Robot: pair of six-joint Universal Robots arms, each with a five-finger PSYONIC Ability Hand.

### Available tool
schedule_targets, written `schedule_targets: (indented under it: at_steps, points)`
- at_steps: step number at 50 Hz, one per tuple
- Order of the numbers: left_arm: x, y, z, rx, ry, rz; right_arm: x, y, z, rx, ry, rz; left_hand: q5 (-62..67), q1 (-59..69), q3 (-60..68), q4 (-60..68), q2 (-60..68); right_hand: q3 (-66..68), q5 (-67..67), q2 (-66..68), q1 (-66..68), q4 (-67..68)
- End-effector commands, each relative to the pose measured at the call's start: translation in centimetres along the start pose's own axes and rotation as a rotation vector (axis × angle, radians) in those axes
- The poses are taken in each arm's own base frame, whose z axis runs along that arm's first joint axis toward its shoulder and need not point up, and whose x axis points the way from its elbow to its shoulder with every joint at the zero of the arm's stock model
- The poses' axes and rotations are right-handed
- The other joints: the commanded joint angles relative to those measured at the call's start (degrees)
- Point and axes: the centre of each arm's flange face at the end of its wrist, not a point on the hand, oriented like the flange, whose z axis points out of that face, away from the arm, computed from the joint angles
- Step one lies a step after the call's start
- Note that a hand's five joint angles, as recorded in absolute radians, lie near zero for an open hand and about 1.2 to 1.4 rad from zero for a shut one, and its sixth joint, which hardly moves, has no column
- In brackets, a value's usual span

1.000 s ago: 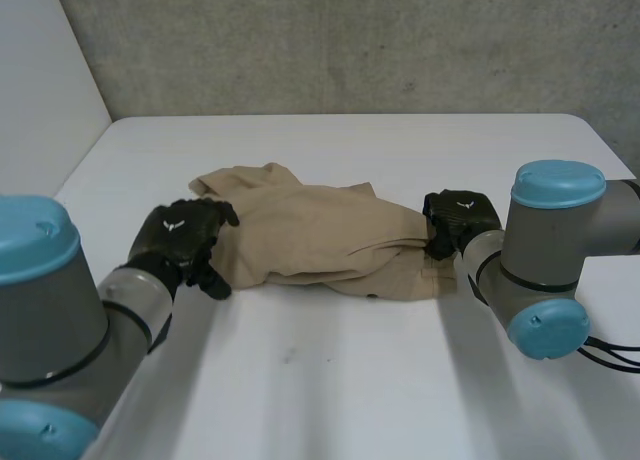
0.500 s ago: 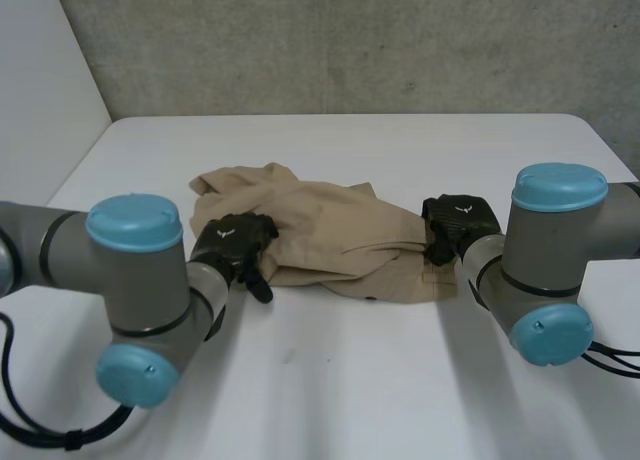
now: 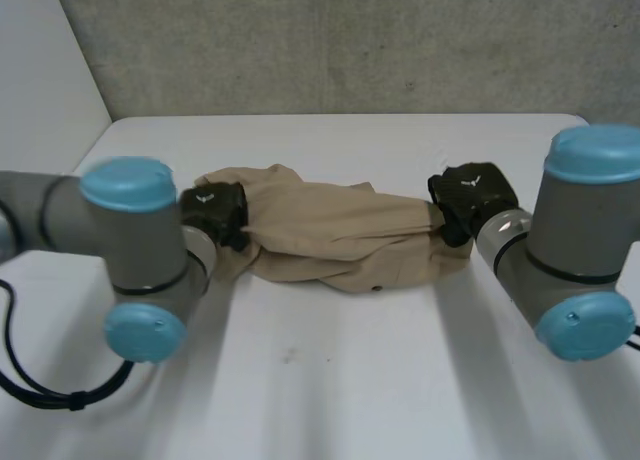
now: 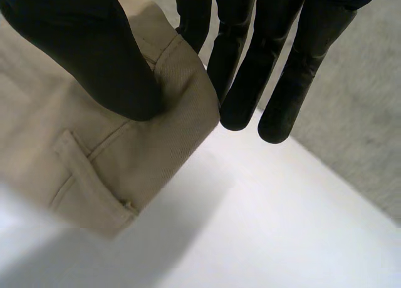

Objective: Fold the shorts.

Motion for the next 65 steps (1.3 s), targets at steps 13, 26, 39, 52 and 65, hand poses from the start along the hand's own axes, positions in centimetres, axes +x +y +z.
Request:
schedule_targets:
  at_steps: [13, 26, 39, 52, 65]
  points:
    - [-1.0, -8.0, -12.3, -0.03, 0.178, 0.443, 1.0, -5.8, -9.5, -0.064, -0.103, -0.396, 14.88, 13.95, 12.08, 11.68, 11.58, 12.31, 13.79, 12.64, 26.01, 11.9]
    - [-0.8, 0.3, -6.6, -0.288, 0.234, 0.58, -3.8, 0.0, -6.7, -0.268, -0.345, -0.501, 14.88, 13.95, 12.08, 11.68, 11.58, 12.31, 13.79, 12.64, 26.01, 11.9]
    - [-1.0, -19.8, -1.8, 0.619, -0.175, 0.473, 1.7, -15.9, -1.7, 0.618, 0.204, -0.213, 14.88, 13.95, 12.08, 11.68, 11.58, 12.31, 13.79, 12.64, 26.01, 11.9]
    - [-0.7, -23.7, -9.1, 0.919, -0.223, 0.393, 3.7, -18.8, -3.8, 0.788, 0.35, -0.139, 14.88, 13.95, 12.08, 11.68, 11.58, 12.31, 13.79, 12.64, 26.01, 11.9]
    - [-0.8, -5.3, -8.0, 0.355, -0.06, 0.485, -3.2, -3.2, 0.0, 0.221, -0.041, -0.214, 14.88, 13.95, 12.08, 11.68, 11.58, 12.31, 13.79, 12.64, 26.01, 11.9]
